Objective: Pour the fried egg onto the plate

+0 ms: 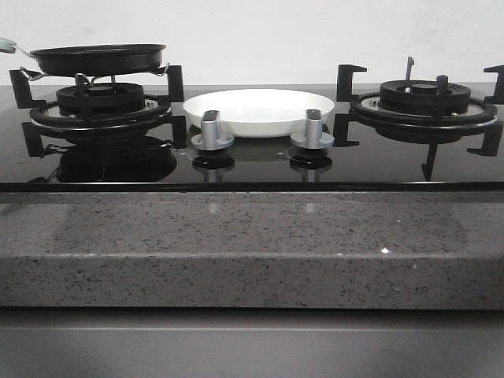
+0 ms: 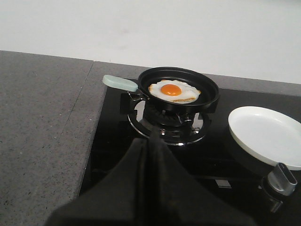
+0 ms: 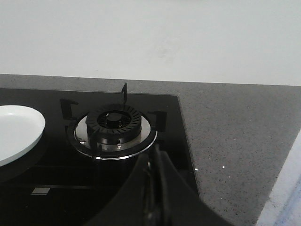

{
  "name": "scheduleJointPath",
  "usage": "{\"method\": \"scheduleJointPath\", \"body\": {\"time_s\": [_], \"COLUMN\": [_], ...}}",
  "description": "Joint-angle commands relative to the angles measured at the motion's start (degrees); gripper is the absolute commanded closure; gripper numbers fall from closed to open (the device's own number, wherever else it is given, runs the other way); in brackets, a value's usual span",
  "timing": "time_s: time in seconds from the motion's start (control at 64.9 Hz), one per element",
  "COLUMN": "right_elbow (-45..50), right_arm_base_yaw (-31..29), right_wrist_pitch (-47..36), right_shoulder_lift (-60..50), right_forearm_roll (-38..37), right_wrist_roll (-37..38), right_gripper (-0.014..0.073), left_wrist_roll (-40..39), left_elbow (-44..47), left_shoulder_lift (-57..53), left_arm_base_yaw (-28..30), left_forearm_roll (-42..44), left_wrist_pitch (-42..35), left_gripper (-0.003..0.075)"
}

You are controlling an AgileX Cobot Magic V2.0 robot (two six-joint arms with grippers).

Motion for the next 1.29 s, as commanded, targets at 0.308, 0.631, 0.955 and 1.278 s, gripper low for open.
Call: {"method": "scheduleJointPath", "body": {"time_s": [0.308, 0.631, 0.955, 1.278], "right_elbow": [-1.84, -1.84, -4.29, -17.3], "right_arm_base_yaw": [-0.39, -0.39, -0.39, 6.91], "right_wrist_pitch": [-5.17, -5.17, -3.97, 10.69], "right_shoulder_lift": [0.72, 0.72, 2.42, 14.77], "right_forearm_roll": [-0.81, -0.81, 2.75, 7.07], "right_wrist_roll": [-0.39, -0.39, -0.23, -5.16], "right_gripper": [0.0214, 0.0201, 0.0201, 0.0061], "left_wrist_roll": [-0.05, -0.05, -0.05, -0.05], "left_elbow": [-1.94, -1.94, -1.94, -1.94], "left_shoulder_lift": [0.81, 0.81, 0.81, 0.81], "left_arm_base_yaw": [-0.41, -0.41, -0.41, -0.41], "left_forearm_roll": [3.71, 3.95, 3.95, 3.95], "left_wrist_pitch": [-5.19, -5.19, -5.19, -5.19], "left_gripper": [0.034, 0.0258, 0.0341, 0.0403]}}
